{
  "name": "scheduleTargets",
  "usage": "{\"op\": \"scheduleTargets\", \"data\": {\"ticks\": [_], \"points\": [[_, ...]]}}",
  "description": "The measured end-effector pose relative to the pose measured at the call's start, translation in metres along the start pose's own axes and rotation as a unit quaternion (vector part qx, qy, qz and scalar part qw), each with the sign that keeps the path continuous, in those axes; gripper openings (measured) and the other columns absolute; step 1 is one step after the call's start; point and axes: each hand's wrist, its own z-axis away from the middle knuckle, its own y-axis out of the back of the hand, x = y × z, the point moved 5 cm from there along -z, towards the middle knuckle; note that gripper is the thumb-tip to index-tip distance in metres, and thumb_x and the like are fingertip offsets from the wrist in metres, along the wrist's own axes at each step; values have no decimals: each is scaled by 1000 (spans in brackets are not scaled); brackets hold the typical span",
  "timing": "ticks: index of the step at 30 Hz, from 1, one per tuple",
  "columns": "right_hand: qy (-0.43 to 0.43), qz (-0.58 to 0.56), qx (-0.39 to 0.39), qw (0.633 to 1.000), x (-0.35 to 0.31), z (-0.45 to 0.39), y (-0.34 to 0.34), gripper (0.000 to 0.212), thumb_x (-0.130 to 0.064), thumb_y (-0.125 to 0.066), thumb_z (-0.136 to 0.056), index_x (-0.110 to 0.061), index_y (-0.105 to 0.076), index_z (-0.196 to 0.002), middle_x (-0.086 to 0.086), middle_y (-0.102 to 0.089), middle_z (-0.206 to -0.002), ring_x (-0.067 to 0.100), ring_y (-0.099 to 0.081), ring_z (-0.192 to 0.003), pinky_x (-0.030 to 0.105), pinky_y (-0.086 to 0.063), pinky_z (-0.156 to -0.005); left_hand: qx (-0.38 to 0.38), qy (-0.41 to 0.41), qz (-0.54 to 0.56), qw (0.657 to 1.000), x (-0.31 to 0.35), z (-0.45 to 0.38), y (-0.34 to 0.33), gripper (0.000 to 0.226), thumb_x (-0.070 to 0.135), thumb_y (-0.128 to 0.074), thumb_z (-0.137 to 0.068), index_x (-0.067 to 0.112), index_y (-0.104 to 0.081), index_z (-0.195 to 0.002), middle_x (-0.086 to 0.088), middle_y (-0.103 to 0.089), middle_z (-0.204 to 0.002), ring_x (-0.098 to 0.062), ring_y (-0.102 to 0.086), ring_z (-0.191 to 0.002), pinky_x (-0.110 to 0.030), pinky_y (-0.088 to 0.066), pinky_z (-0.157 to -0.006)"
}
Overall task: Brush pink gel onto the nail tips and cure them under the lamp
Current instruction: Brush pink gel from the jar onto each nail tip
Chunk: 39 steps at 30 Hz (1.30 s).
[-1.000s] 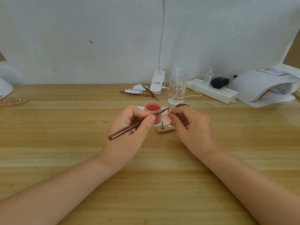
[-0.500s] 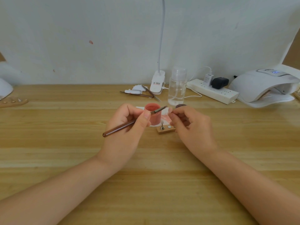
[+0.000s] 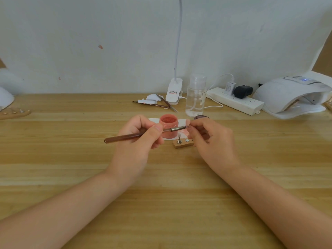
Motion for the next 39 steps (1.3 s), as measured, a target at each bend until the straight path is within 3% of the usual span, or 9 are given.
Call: {"op": "scheduleTargets", "data": {"ticks": [11, 17, 22, 27, 33, 36, 39], "points": [[-1, 7, 5, 1000, -2, 0, 1, 7, -10, -66, -87, -6, -71, -91, 1, -69, -76, 20, -66, -70, 43, -54, -65, 9, -29, -33, 999, 0, 1, -1, 9, 21, -62, -80, 16, -58, -75, 8, -67, -65, 0, -58, -62, -14, -46, -60], [-6, 11, 6, 1000, -2, 0, 0, 7, -10, -66, -87, -6, -71, -92, -1, -69, -77, 16, -66, -71, 40, -55, -67, -16, -47, -56, 997, 4, 3, -3, 11, 13, -61, -78, 13, -55, -69, 9, -63, -59, 1, -56, -58, -12, -44, -59], [-3, 16, 4, 1000, -4, 0, 1, 7, -9, -66, -87, -6, -71, -91, -1, -69, -77, 14, -66, -72, 39, -55, -67, -3, -75, -57, 996, 10, 4, 0, 19, 30, -61, -73, 13, -53, -69, 9, -61, -58, -1, -52, -57, -14, -43, -58], [9, 28, 2, 1000, -7, 0, 2, 7, -9, -67, -86, -5, -71, -91, 0, -69, -77, 15, -65, -72, 39, -54, -68, 6, -70, -88, 994, 8, 3, 1, 13, 22, -63, -81, 32, -61, -72, 12, -66, -70, -3, -58, -68, -19, -48, -64], [4, 28, 4, 1000, -6, 0, 2, 6, -9, -67, -86, -6, -71, -89, -1, -68, -76, 13, -64, -71, 37, -54, -67, -51, -106, -122, 986, 12, 7, -9, 13, 5, -61, -83, 17, -57, -79, 27, -67, -73, 11, -62, -71, -4, -42, -63], [-10, 16, 5, 1000, -4, 0, 1, 6, -10, -67, -87, -6, -70, -90, -1, -68, -76, 14, -65, -72, 39, -54, -67, -38, -95, -118, 988, 12, 7, -6, 13, 13, -66, -79, 20, -57, -74, 21, -66, -68, 5, -56, -63, -10, -42, -60], [-13, 20, 2, 1000, -3, 0, 1, 6, -11, -66, -87, -7, -70, -90, -2, -68, -77, 12, -65, -73, 39, -55, -68, -28, -83, -108, 990, 13, 8, -3, 12, 23, -66, -75, 17, -57, -70, 3, -60, -62, -7, -50, -59, -17, -41, -55]]}}
